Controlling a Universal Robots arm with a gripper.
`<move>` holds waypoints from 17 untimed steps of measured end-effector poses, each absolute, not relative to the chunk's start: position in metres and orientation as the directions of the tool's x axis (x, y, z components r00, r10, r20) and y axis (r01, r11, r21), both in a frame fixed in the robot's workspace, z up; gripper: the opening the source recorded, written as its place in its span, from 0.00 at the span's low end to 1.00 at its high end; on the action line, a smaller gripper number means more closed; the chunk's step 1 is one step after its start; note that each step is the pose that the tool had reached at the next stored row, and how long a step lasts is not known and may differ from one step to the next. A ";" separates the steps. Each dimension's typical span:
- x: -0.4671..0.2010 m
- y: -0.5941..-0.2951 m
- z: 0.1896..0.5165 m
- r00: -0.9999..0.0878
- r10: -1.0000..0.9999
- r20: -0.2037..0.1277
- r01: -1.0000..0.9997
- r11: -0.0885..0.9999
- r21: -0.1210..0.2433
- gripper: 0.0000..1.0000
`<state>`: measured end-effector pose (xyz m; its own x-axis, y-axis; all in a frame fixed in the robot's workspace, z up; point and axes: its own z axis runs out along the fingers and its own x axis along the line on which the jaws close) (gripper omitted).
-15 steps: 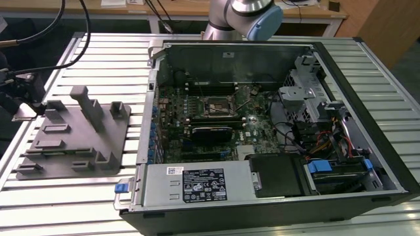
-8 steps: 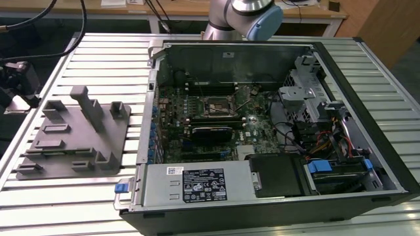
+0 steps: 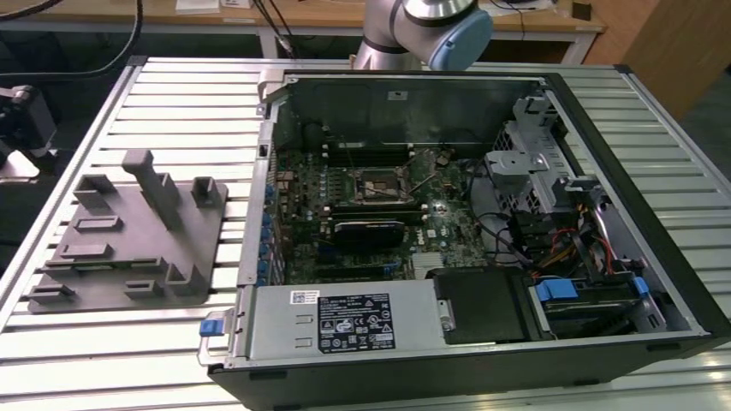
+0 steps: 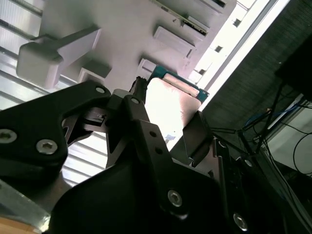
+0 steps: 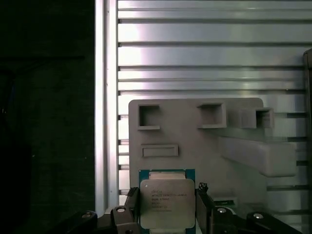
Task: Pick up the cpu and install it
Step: 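Pick up the cpu and move it towards the insertion slot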
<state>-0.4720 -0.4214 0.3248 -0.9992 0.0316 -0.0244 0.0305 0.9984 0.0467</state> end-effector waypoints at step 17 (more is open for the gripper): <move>-0.472 -0.420 0.365 -0.999 0.032 -0.024 0.030 0.998 0.047 0.55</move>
<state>-0.4721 -0.4201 0.3648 -0.9992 0.0316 -0.0245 0.0304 0.9984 0.0467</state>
